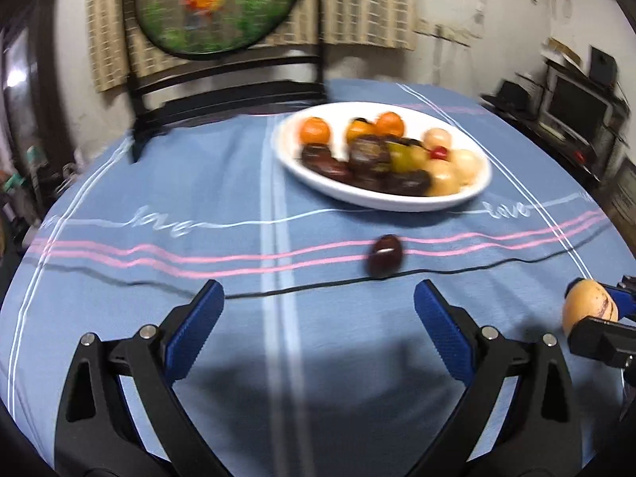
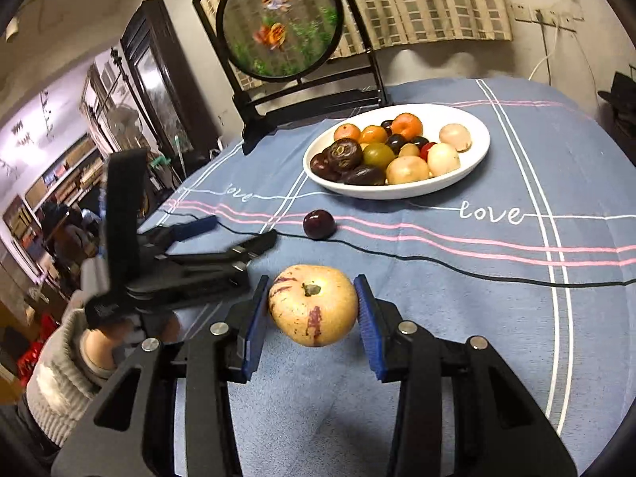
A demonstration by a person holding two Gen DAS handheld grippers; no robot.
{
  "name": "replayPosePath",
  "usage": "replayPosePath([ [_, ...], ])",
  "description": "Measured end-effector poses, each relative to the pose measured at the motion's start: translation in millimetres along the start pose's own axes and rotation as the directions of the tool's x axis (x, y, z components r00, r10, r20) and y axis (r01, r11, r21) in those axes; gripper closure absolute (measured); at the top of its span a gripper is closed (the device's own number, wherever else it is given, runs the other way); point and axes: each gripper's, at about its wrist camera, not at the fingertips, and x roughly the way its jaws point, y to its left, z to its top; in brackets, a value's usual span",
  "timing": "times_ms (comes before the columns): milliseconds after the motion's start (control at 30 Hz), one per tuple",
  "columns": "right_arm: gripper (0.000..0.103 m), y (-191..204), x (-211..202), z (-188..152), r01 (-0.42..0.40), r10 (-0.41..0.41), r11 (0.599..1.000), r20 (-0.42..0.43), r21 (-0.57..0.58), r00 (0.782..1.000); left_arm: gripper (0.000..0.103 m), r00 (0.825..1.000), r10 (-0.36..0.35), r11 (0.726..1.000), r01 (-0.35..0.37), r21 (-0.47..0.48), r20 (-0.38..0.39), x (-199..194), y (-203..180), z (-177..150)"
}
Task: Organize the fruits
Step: 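Grasp the last dark plum with the left tool while the right tool carries the pale fruit to the plate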
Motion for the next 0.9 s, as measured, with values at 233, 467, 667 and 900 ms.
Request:
replayPosePath([
  [233,0.061,-11,-2,3,0.014,-0.014,0.999,-0.004,0.034,1.0,0.006,0.999,0.032,0.991,-0.035,0.13,0.022,23,-33,16],
  [467,0.061,-12,1,2,0.015,-0.015,0.999,-0.014,0.04,1.0,0.031,0.998,-0.041,0.995,0.044,0.091,-0.042,41,-27,23],
  [667,0.061,-12,3,1,0.021,-0.02,0.999,-0.028,0.037,0.999,0.054,0.991,-0.085,0.993,0.093,0.072,-0.102,53,-25,25],
  [900,0.061,-14,6,0,0.035,-0.034,0.999,-0.038,0.037,0.999,0.073,0.985,-0.129,0.987,0.138,0.076,-0.117,55,-28,23],
])
